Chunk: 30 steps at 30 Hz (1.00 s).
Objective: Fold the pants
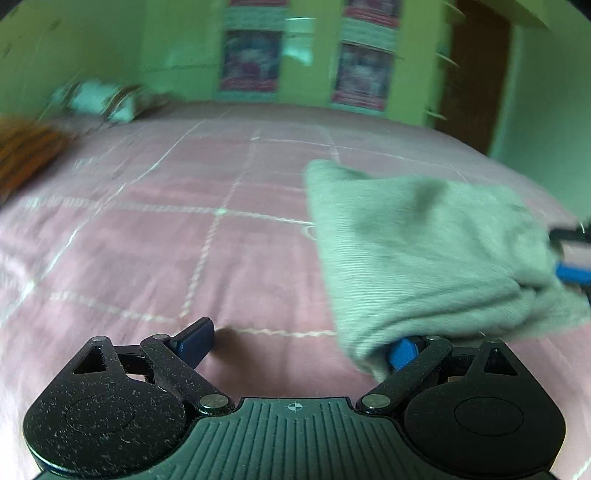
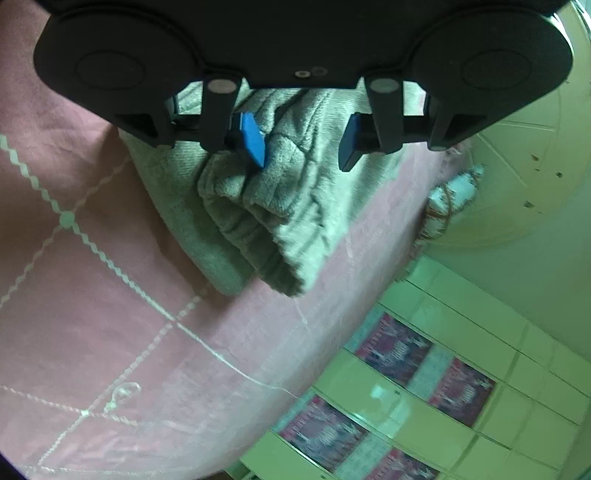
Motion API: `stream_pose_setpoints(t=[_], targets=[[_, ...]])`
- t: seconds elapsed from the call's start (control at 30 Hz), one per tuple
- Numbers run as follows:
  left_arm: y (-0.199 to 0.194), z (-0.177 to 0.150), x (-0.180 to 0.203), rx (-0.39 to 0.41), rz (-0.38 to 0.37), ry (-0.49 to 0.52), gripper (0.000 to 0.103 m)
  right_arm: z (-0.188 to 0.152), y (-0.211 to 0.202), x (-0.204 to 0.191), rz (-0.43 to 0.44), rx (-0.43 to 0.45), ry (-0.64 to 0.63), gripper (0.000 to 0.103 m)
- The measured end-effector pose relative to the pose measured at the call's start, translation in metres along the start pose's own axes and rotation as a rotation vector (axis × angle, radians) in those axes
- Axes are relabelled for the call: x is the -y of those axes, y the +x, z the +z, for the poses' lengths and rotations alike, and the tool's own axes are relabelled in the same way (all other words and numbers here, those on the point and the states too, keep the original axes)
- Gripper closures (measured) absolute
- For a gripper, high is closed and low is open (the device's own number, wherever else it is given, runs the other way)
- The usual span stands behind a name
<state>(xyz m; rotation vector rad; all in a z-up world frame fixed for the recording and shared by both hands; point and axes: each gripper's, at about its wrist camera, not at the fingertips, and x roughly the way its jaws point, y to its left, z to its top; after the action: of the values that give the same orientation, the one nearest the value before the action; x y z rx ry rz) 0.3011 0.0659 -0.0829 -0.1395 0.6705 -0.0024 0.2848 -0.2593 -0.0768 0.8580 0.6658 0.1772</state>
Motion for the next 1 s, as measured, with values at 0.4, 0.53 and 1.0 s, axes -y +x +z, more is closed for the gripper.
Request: stream_pose_setpoints(t=[0.4, 0.53, 1.0], targets=[[-0.001, -0.011, -0.002, 0.015, -0.002, 0.0, 0.008, 0.016, -0.034, -0.028, 0.079, 0.125, -0.103, 0.093], [0.0, -0.01, -0.002, 0.009, -0.001, 0.0, 0.008, 0.019, 0.001, 0.014, -0.017, -0.075, 0.038, 0.087], [-0.005, -0.015, -0.004, 0.024, -0.001, -0.008, 0.008, 0.011, -0.005, 0.006, -0.033, -0.017, 0.064, 0.062]])
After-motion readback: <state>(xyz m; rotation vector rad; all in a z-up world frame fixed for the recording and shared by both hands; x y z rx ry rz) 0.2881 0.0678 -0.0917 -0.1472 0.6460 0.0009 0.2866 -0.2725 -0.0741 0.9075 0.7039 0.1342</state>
